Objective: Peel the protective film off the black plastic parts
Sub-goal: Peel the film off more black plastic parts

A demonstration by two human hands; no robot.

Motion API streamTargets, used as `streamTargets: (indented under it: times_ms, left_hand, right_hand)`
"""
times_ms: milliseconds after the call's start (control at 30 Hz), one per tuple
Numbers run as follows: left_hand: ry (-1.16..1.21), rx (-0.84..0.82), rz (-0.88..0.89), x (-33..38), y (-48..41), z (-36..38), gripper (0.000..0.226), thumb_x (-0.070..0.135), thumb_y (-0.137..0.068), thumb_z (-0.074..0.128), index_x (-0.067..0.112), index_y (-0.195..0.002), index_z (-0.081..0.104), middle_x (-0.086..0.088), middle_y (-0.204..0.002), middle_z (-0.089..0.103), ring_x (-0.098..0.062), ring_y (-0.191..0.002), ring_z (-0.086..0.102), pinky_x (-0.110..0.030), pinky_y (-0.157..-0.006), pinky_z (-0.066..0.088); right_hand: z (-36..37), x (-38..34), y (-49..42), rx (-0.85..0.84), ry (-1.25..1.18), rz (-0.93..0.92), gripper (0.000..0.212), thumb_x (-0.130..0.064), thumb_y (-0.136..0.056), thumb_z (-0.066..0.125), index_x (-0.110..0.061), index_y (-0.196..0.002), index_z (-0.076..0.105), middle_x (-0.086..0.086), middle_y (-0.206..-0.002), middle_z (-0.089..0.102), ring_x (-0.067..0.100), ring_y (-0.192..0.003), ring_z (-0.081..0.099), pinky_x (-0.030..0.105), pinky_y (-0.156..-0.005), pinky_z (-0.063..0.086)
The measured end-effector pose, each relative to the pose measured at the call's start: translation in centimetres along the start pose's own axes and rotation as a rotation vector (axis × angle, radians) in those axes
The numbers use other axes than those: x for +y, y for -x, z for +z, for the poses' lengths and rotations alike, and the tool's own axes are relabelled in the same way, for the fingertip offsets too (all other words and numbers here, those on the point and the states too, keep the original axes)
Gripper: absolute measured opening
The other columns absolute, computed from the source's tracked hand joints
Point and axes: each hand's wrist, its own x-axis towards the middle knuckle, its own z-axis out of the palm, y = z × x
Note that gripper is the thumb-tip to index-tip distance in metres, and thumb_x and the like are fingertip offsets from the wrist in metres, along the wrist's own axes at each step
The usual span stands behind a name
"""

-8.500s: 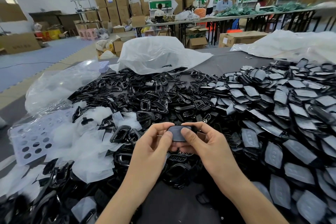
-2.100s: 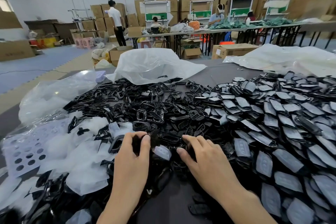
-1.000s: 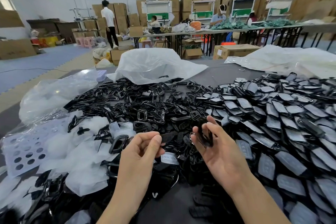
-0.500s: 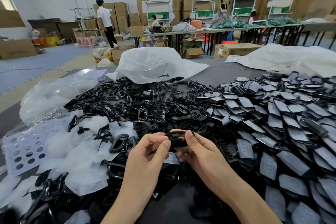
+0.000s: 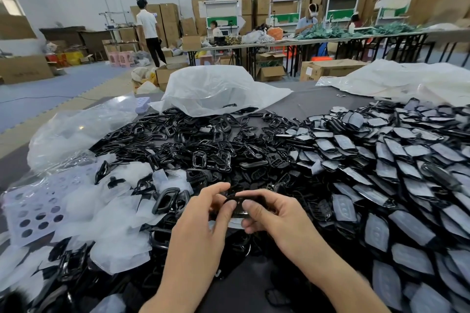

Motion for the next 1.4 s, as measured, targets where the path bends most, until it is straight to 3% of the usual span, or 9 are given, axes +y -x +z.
streamTargets:
  times_ms: [200,367,500,767,867,967,1100,1233,1400]
  left_hand:
    - [-0.489,-0.112,0.272,-1.3,0.4,0.3,0.036,0.050,-0.093,0.044,0.029,-0.114,0.064,0.015,-0.103,0.060,-0.011,-0.101,0.057,-0.030,-0.089,0.046]
    - [-0.633,-0.215,0.258,-1.5,0.5,0.3,0.032,0.045,-0.092,0.040,0.032,-0.092,0.069,0.015,-0.089,0.062,-0.014,-0.088,0.064,-0.034,-0.087,0.048]
    - [-0.412,-0.153,0.182,-1.3,0.4,0.3,0.017,0.035,-0.102,0.046,0.034,-0.100,0.063,0.021,-0.094,0.058,-0.004,-0.095,0.058,-0.026,-0.093,0.036]
    - [0.047,-0.145,0.020,-0.2,0.7,0.7,0.017,0.027,-0.099,0.054,0.043,-0.102,0.059,0.020,-0.094,0.067,-0.006,-0.088,0.065,-0.025,-0.076,0.050]
    - [0.016,-0.248,0.031,-0.1,1.0,0.9,0.004,0.046,-0.093,0.051,0.047,-0.097,0.050,0.014,-0.083,0.066,-0.011,-0.080,0.064,-0.033,-0.071,0.051]
    - [-0.007,-0.229,0.070,0.0,1.2,1.0,0.020,0.062,-0.093,0.042,0.043,-0.094,0.047,0.016,-0.083,0.067,-0.010,-0.082,0.064,-0.032,-0.070,0.049]
    - [0.015,-0.113,0.082,0.3,1.1,0.9,0.011,0.047,-0.096,0.055,0.038,-0.090,0.053,0.015,-0.091,0.059,-0.008,-0.085,0.060,-0.020,-0.071,0.046]
    - [0.136,-0.033,-0.042,0.5,0.4,0.6,0.016,0.025,-0.099,0.057,0.040,-0.093,0.055,0.009,-0.087,0.063,-0.014,-0.070,0.057,-0.015,-0.059,0.043]
    - [0.286,-0.044,-0.156,1.1,0.1,0.1,0.012,0.029,-0.096,0.061,0.038,-0.091,0.066,0.012,-0.086,0.069,-0.001,-0.075,0.062,-0.011,-0.065,0.043]
  right_hand:
    - [-1.6,0.3,-0.3,0.336,0.156,-0.099,0.021,-0.021,-0.097,0.065,-0.039,-0.095,0.076,-0.001,-0.077,0.076,0.012,-0.070,0.073,0.020,-0.066,0.057]
    - [-1.8,0.6,-0.4,0.390,0.173,-0.100,0.022,-0.028,-0.097,0.065,-0.049,-0.098,0.072,-0.005,-0.077,0.075,0.009,-0.072,0.071,0.023,-0.070,0.059]
    - [-1.5,0.3,-0.2,0.372,0.085,-0.075,0.021,-0.027,-0.096,0.066,-0.046,-0.097,0.074,-0.004,-0.080,0.076,0.012,-0.076,0.074,0.022,-0.071,0.060]
    - [-0.1,-0.3,-0.2,0.181,-0.480,0.096,0.018,-0.022,-0.078,0.071,-0.020,-0.093,0.081,0.014,-0.099,0.077,0.021,-0.086,0.076,0.026,-0.070,0.061]
    - [0.1,-0.3,0.0,0.127,-0.631,0.124,0.019,-0.016,-0.080,0.070,-0.010,-0.095,0.080,0.021,-0.101,0.075,0.025,-0.089,0.076,0.026,-0.070,0.061]
    - [0.2,-0.4,0.2,0.069,-0.704,0.152,0.018,-0.014,-0.082,0.069,-0.007,-0.094,0.080,0.021,-0.100,0.075,0.028,-0.096,0.075,0.025,-0.068,0.062]
    - [0.2,-0.6,0.2,0.043,-0.685,0.152,0.016,-0.016,-0.082,0.069,-0.012,-0.094,0.081,0.019,-0.098,0.076,0.028,-0.094,0.076,0.027,-0.067,0.062]
    - [-0.6,-0.5,-0.3,0.231,-0.567,0.105,0.023,-0.019,-0.077,0.073,-0.011,-0.098,0.078,0.012,-0.093,0.076,0.023,-0.083,0.076,0.025,-0.061,0.060]
    - [-0.9,0.3,-0.4,0.362,-0.328,0.077,0.014,-0.008,-0.091,0.069,-0.010,-0.105,0.072,0.008,-0.085,0.077,0.020,-0.076,0.075,0.020,-0.062,0.058]
